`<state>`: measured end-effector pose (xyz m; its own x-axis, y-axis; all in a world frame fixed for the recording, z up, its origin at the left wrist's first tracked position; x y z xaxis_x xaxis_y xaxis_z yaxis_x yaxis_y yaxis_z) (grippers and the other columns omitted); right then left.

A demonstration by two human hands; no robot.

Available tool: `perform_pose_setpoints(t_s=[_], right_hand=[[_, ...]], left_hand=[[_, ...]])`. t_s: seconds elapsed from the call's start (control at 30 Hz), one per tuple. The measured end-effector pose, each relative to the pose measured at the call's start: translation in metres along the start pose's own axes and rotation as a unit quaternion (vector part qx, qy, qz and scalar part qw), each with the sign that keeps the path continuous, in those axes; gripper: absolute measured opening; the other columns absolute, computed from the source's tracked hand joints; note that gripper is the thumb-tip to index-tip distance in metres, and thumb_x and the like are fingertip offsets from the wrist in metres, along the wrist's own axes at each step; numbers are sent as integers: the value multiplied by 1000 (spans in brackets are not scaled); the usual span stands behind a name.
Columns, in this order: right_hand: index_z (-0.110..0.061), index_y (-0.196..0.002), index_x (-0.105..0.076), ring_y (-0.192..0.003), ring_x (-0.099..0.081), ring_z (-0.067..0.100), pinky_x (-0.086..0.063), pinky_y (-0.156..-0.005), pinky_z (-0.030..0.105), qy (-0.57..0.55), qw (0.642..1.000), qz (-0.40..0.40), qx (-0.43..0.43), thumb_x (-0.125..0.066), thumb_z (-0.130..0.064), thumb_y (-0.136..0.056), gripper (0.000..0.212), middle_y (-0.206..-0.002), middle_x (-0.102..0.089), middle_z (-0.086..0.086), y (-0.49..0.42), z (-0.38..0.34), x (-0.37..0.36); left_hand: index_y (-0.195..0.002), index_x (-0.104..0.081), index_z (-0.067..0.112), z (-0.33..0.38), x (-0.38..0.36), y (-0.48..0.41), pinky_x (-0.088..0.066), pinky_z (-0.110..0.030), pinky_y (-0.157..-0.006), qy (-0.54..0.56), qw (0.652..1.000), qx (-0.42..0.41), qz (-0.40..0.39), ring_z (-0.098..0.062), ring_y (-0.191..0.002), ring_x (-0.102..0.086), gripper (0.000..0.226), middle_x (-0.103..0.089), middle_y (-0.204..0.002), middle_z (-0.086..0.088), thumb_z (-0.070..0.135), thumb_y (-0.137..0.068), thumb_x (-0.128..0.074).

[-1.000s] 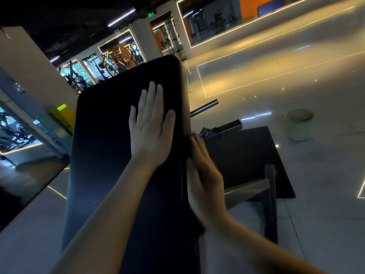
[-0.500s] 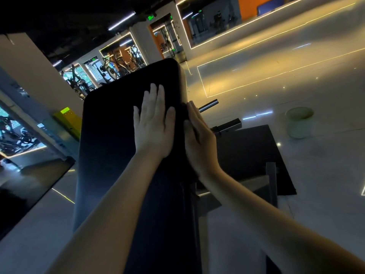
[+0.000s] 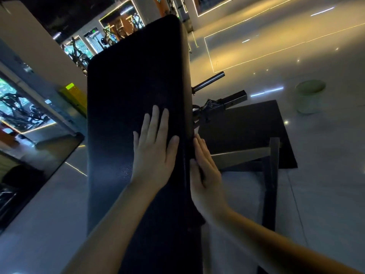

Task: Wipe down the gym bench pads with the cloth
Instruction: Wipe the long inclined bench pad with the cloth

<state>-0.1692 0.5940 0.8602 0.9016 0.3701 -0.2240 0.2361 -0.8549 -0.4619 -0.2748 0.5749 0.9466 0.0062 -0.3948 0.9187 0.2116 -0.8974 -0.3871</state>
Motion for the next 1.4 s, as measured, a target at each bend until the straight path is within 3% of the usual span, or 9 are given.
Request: perform_pose_setpoints(t_s=[0.2, 0.37, 0.43, 0.53, 0.63, 0.93, 1.23, 1.33, 1.4], right_hand=[[-5, -146, -41, -140, -39, 26, -40, -110, 44, 35, 995, 24, 91, -33, -27, -99, 52, -150, -42, 12, -147, -39, -7], [-3, -145, -40, -73, -57, -7, -40, -57, 6, 96, 986, 13, 136, -29, -21, -96, 53, -110, -59, 14, -231, -67, -5], [-2, -147, -37, -89, -54, -3, -43, -69, 6, 88, 986, 7, 143, -28, -28, -97, 57, -122, -59, 18, -226, -65, -5], [-2, -148, -33, -137, -41, 28, -43, -107, 43, 66, 989, -2, 132, -33, -26, -100, 54, -152, -38, 17, -187, -46, -6], [-6, -151, -29, -148, -23, 21, -28, -118, 43, 40, 995, -21, 84, -37, -22, -103, 51, -158, -29, 10, -118, -28, -4], [-29, -153, 3, -151, 3, 16, -4, -122, 32, 90, 983, -152, 56, -24, -42, -104, 58, -163, 7, -14, 73, 1, -8], [-6, -152, -18, -150, -12, 24, -19, -121, 38, 56, 994, -74, 64, -30, -23, -103, 53, -161, -13, 12, -31, -14, -9], [-1, -148, -31, -101, -60, 6, -51, -78, 21, 33, 997, -58, 29, -32, -24, -101, 52, -130, -55, 18, -94, -23, -4], [0, -141, -38, -64, -52, -2, -41, -57, 15, 24, 998, -50, 21, -35, -20, -102, 44, -91, -60, 0, -113, -19, 1]], left_hand=[[-153, 3, 30, 1, -8, 19, 0, -46, -121, 5, 999, 5, 33, -11, -152, 8, 57, 6, -163, 12, 50, -101, -12], [-154, 0, 31, 2, -8, 20, -3, -47, -122, 5, 999, 19, 43, -12, -152, 5, 58, 0, -166, 9, 54, -101, -9], [-155, -1, 30, 2, -8, 21, -5, -49, -122, 3, 998, 22, 51, -13, -152, 4, 59, 0, -165, 8, 55, -101, -5], [-155, -2, 28, 4, -9, 22, -4, -50, -122, 5, 998, 26, 62, -13, -152, 4, 59, 1, -165, 8, 54, -102, -5], [-157, -6, 26, 5, -10, 24, -2, -49, -122, 10, 997, 28, 69, -14, -152, 3, 59, 0, -166, 7, 51, -103, -9], [-156, -16, 23, 1, -7, 28, -5, -46, -122, 30, 993, 55, 104, -17, -152, -7, 58, -12, -165, 1, 45, -102, -18], [-156, -16, 21, -6, -7, 50, -19, -54, -120, -3, 1000, 7, 29, -25, -151, -10, 61, -11, -165, -6, 46, -102, -23], [-156, -20, 19, -8, -13, 72, -23, -56, -118, 1, 1000, -3, 27, -26, -150, -13, 59, -15, -164, -8, 43, -103, -27], [-156, -20, 18, -10, -17, 80, -21, -54, -120, 2, 1000, -6, 26, -26, -151, -13, 59, -15, -164, -8, 43, -103, -27]])
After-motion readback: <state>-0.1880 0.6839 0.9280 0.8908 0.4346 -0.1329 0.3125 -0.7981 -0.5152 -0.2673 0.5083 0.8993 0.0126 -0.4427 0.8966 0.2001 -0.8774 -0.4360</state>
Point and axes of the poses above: each hand's wrist, its own y-axis away from the middle knuckle, its own x-axis out of the back of the hand, z = x × y, the point moved 9 cm from there along -y, towards the middle knuckle
